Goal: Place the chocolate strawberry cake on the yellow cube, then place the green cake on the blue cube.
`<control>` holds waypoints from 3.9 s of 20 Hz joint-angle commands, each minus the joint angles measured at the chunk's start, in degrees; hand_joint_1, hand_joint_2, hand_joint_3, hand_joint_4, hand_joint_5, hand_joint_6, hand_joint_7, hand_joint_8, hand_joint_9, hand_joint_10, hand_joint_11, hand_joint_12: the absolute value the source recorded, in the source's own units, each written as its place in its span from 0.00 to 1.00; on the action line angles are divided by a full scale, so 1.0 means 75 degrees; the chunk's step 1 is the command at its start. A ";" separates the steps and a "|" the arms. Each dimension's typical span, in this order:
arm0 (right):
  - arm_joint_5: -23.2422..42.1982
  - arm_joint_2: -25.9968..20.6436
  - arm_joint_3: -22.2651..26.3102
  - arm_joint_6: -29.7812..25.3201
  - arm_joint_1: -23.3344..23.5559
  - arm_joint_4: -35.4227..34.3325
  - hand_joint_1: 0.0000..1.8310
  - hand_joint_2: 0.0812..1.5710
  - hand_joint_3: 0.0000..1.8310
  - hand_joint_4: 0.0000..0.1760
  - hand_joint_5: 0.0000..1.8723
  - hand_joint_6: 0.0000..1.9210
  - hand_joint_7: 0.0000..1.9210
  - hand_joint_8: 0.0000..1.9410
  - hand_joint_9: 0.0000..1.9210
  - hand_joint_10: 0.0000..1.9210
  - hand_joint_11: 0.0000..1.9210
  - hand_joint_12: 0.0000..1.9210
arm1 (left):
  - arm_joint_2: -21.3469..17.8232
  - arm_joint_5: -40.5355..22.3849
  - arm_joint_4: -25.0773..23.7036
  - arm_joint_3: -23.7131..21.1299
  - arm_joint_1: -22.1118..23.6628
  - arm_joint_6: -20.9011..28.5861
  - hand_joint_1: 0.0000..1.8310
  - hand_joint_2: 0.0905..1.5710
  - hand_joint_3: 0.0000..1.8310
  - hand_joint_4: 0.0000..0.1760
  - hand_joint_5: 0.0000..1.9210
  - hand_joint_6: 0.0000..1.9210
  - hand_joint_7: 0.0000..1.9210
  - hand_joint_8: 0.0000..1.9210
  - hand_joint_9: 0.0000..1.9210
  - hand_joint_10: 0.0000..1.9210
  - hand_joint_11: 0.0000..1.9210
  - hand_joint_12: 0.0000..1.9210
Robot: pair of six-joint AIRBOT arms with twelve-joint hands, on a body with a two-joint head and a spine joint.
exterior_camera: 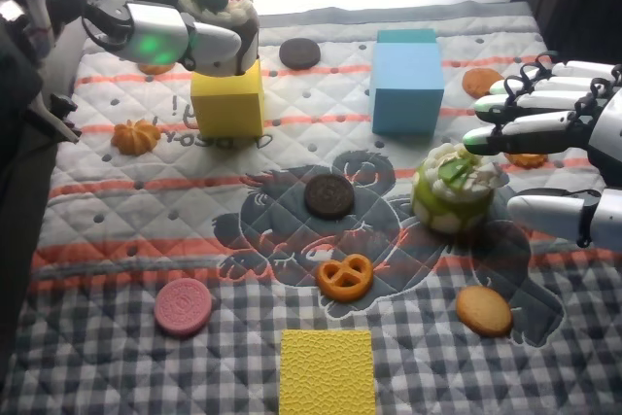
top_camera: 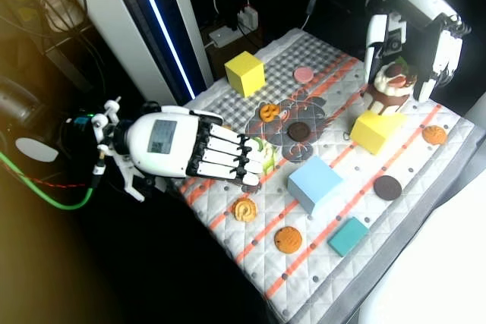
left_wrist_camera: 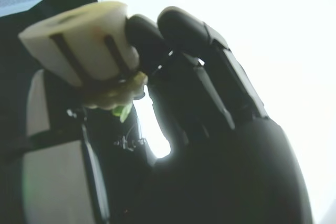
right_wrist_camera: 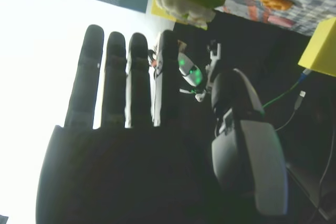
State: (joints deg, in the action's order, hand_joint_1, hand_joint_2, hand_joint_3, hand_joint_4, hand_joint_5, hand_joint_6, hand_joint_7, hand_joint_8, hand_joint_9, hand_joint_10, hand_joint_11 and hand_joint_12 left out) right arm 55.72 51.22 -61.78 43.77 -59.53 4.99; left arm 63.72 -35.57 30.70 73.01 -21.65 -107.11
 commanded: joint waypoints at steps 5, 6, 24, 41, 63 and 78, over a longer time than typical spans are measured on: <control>0.0957 0.0086 -0.0069 -0.0010 0.0087 -0.0160 0.09 0.84 0.00 0.00 0.32 0.00 0.21 0.00 0.18 0.00 0.16 0.14 | 0.0158 -0.0557 0.0068 0.0398 0.0147 0.0059 0.70 0.64 0.00 0.00 0.61 0.24 0.61 0.45 0.53 0.45 0.40 0.75; 0.0961 0.0091 -0.0074 -0.0010 0.0087 -0.0159 0.09 0.84 0.00 0.00 0.32 0.00 0.21 0.00 0.18 0.00 0.16 0.14 | 0.0175 -0.0552 0.0070 0.0422 0.0149 0.0063 0.70 0.64 0.00 0.00 0.62 0.21 0.59 0.50 0.49 0.49 0.37 0.78; 0.1036 0.0135 -0.0107 -0.0011 0.0075 -0.0153 0.11 0.84 0.00 0.16 0.32 0.00 0.20 0.00 0.17 0.00 0.15 0.12 | 0.0400 -0.0499 0.0095 0.0775 -0.0214 0.0803 0.70 0.64 0.00 0.00 0.66 0.14 0.57 0.51 0.37 0.51 0.15 0.85; 0.1064 0.0133 -0.0104 -0.0047 0.0059 -0.0181 0.10 0.84 0.00 0.22 0.32 0.01 0.21 0.00 0.18 0.00 0.16 0.13 | 0.0327 -0.0545 0.0169 0.0607 -0.0470 0.0806 0.53 0.56 0.00 0.00 0.45 0.00 0.51 0.00 0.31 0.44 0.10 0.80; 0.1074 0.0131 -0.0084 -0.0050 0.0039 -0.0205 0.12 0.85 0.00 0.15 0.32 0.00 0.21 0.00 0.19 0.00 0.15 0.16 | 0.0021 -0.0935 0.0072 0.0168 -0.0685 0.0805 0.36 0.46 0.00 0.83 0.10 0.00 0.22 0.00 0.21 0.13 0.00 0.71; 0.0461 0.0702 -0.0586 -0.0050 0.0549 -0.0324 0.45 0.67 0.00 0.40 0.25 0.00 0.19 0.00 0.16 0.00 0.00 0.41 | -0.2746 -0.4583 -0.1210 -0.3569 -0.3502 0.0803 0.32 0.46 0.00 1.00 0.00 0.00 0.00 0.00 0.00 0.00 0.00 0.00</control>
State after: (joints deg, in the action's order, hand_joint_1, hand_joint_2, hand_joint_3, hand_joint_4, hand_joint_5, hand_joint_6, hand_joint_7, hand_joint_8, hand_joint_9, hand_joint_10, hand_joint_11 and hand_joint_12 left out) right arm 53.06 56.62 -66.24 43.59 -55.96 3.86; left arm 43.24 -61.93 23.03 45.63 -49.19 -101.47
